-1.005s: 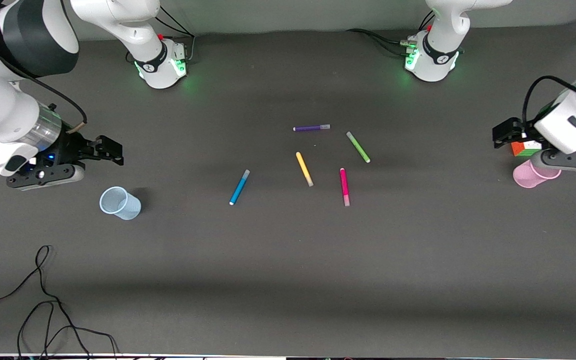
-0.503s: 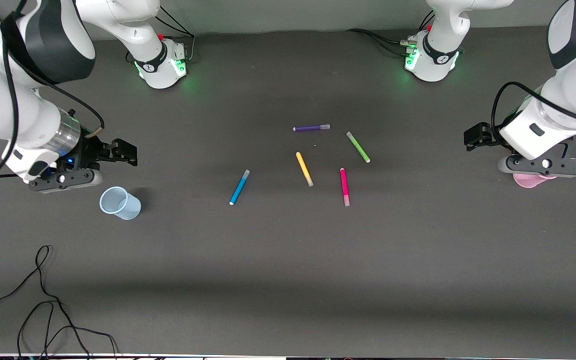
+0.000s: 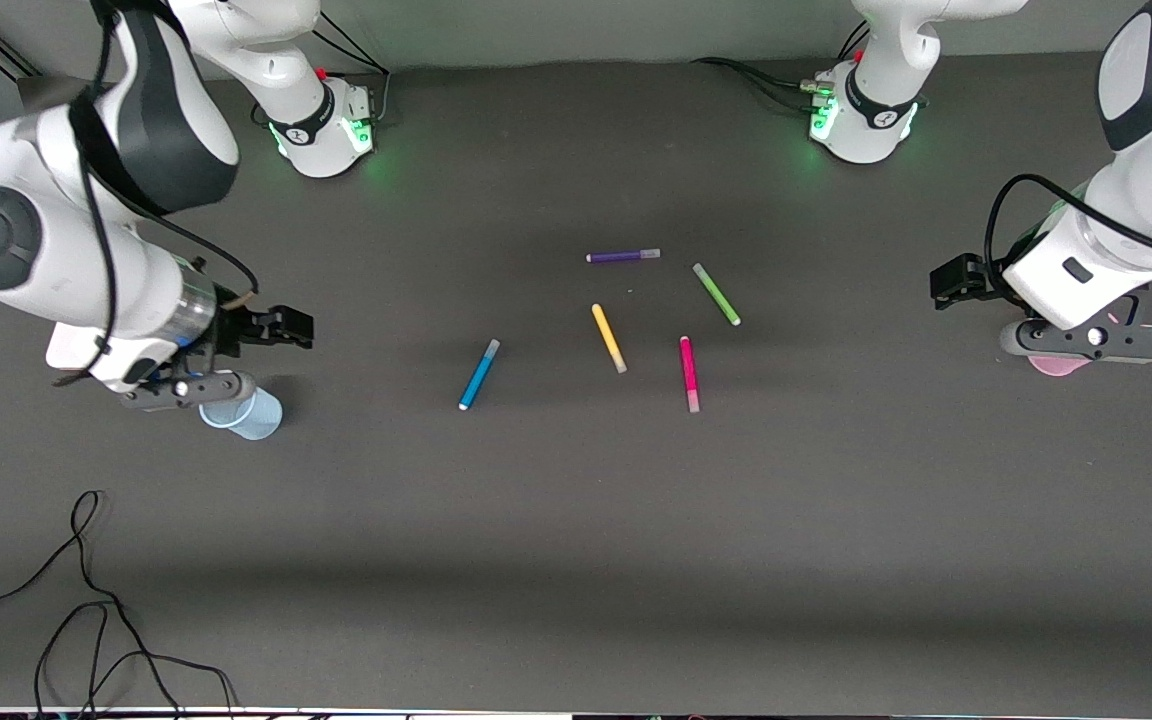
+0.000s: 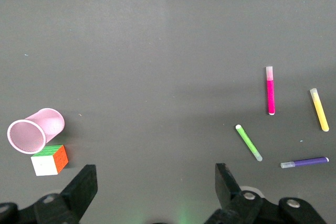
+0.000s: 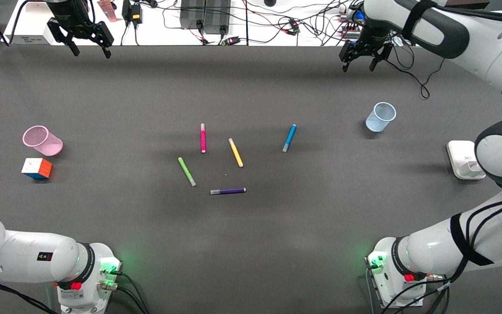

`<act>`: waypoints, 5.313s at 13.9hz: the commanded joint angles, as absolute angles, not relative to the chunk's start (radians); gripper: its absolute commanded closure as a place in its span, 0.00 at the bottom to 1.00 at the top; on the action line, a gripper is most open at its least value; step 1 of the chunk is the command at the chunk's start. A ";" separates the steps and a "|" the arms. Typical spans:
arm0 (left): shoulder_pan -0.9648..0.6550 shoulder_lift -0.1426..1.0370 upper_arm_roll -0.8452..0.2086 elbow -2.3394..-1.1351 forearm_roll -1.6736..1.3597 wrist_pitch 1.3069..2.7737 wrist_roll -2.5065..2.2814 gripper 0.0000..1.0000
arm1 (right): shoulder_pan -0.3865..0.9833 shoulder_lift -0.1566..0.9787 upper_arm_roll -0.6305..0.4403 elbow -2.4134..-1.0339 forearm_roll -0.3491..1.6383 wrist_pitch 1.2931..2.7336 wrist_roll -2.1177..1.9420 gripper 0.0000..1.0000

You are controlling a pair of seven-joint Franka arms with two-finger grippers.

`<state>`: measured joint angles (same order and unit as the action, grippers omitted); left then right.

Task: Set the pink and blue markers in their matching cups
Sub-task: 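Move the right gripper to the blue marker while the left gripper reaches the pink marker, then close the right gripper on the blue marker while the left gripper grasps the pink marker, then lift the blue marker over the light blue cup with the right gripper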

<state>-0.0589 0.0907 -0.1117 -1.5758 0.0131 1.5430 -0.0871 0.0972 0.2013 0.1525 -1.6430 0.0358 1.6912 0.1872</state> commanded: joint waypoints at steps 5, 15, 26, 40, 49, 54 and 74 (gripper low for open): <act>-0.052 0.089 -0.103 -1.571 0.003 1.540 -0.101 0.00 | 0.132 0.276 0.153 -1.591 0.073 1.675 0.291 0.00; -0.153 0.135 -0.110 -1.595 -0.002 1.561 -0.174 0.00 | 0.218 0.379 0.155 -1.519 0.155 1.675 0.426 0.00; -0.327 0.302 -0.112 -1.627 -0.064 1.824 -0.370 0.00 | 0.252 0.808 0.153 -1.405 0.331 1.677 0.564 0.00; -0.426 0.431 -0.117 -1.925 -0.158 2.312 -0.532 0.04 | 0.250 0.920 0.150 -1.379 0.314 1.799 0.581 0.16; -0.460 0.540 -0.114 -1.919 -0.117 2.416 -0.569 0.11 | 0.247 0.910 0.147 -1.373 0.321 1.801 0.587 1.00; -0.462 0.571 -0.114 -1.917 -0.060 2.414 -0.569 0.11 | 0.241 0.830 0.138 -1.374 0.302 1.738 0.580 1.00; -0.476 0.627 -0.117 -1.878 0.002 2.424 -0.538 0.79 | 0.169 0.062 -0.004 -1.862 -0.040 1.928 0.045 1.00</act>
